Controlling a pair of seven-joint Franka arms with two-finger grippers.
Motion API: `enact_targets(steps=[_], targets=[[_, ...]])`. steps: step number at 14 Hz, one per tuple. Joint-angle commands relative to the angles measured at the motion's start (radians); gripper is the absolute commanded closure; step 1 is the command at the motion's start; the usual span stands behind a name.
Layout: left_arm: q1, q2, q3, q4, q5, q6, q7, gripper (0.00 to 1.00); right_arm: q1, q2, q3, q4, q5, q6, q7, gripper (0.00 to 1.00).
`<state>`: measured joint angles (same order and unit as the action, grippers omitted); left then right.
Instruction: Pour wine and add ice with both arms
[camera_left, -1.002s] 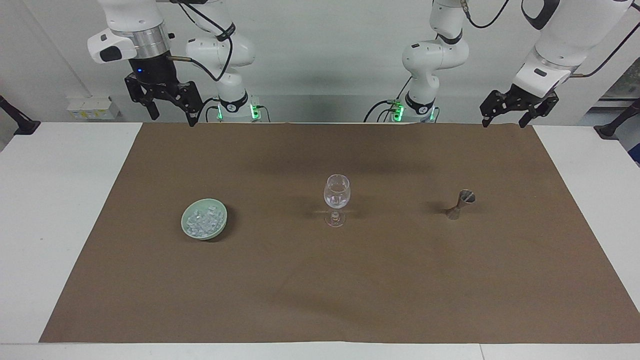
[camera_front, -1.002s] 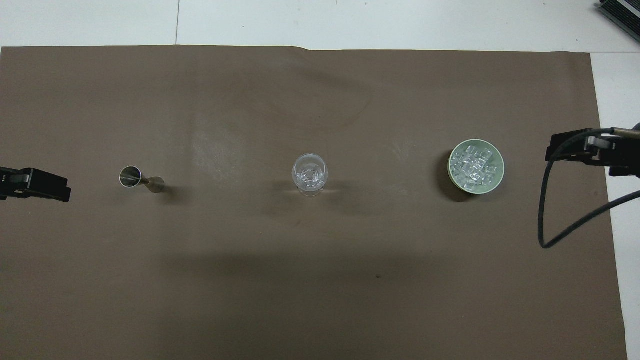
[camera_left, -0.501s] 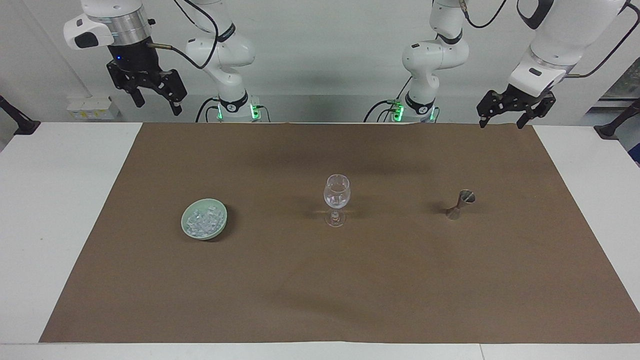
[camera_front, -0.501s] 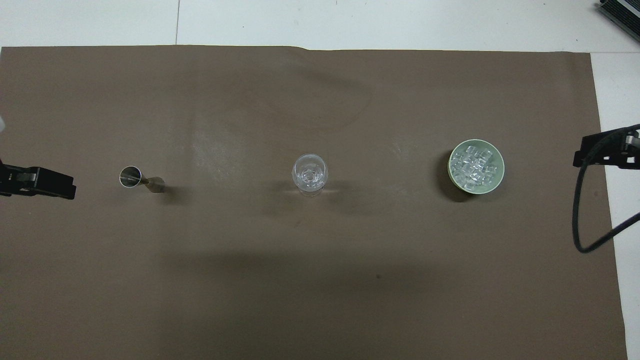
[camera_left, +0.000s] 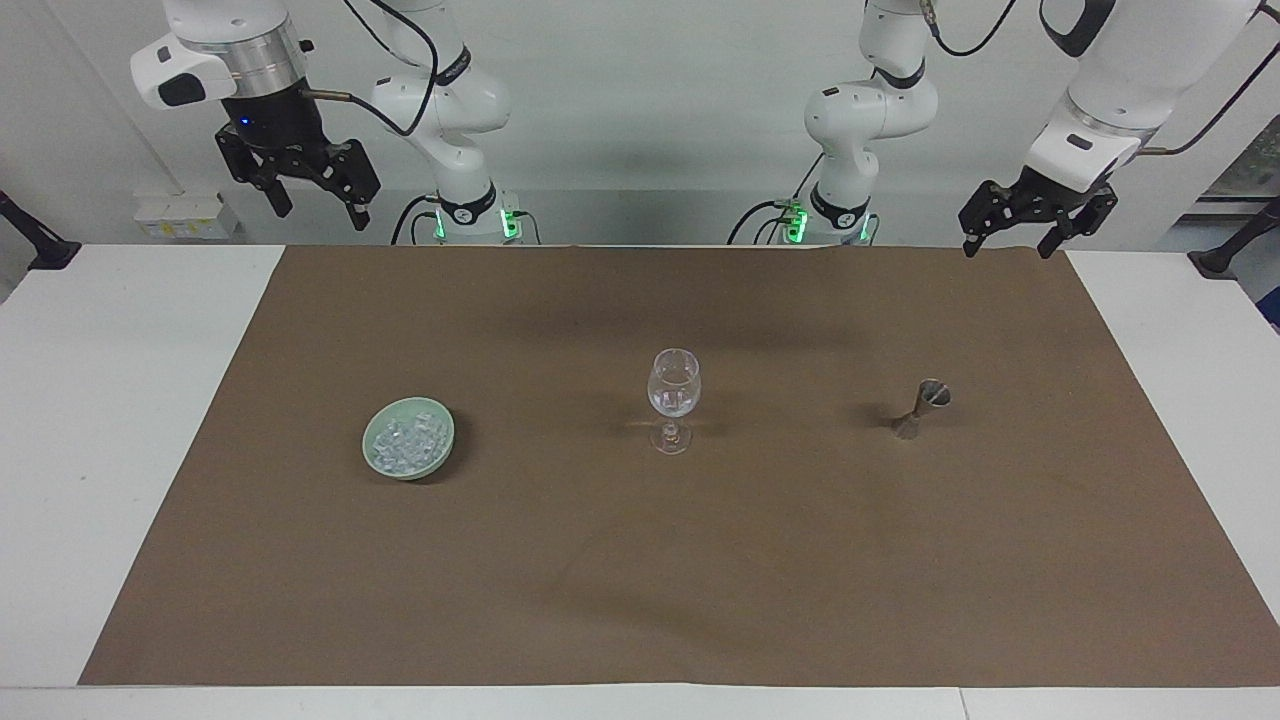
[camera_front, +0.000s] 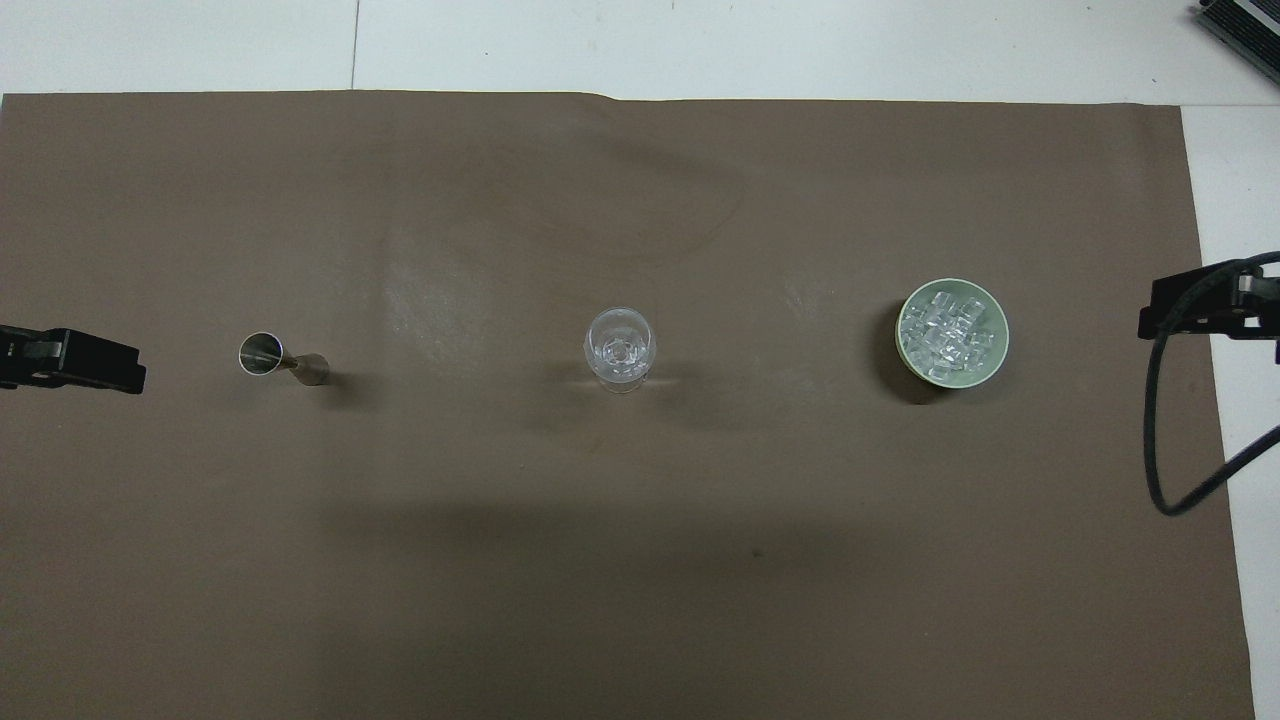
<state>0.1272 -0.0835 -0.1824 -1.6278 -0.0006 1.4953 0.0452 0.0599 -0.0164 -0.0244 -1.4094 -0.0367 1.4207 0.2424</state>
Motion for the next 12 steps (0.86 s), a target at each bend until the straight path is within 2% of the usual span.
enact_targets(steps=[1, 9, 12], targets=[[0.015, -0.016, -0.002, -0.007, -0.016, 0.005, 0.01, 0.0, 0.003, -0.004, -0.002, -0.002, 0.028, 0.015, -0.034, 0.0], [0.012, -0.015, -0.002, -0.006, -0.013, 0.023, 0.042, 0.0, 0.005, -0.008, 0.0, -0.013, 0.031, 0.011, -0.081, 0.0], [-0.078, -0.022, 0.052, -0.004, -0.004, 0.008, 0.032, 0.0, 0.005, -0.008, 0.0, -0.013, 0.031, 0.011, -0.083, 0.0]])
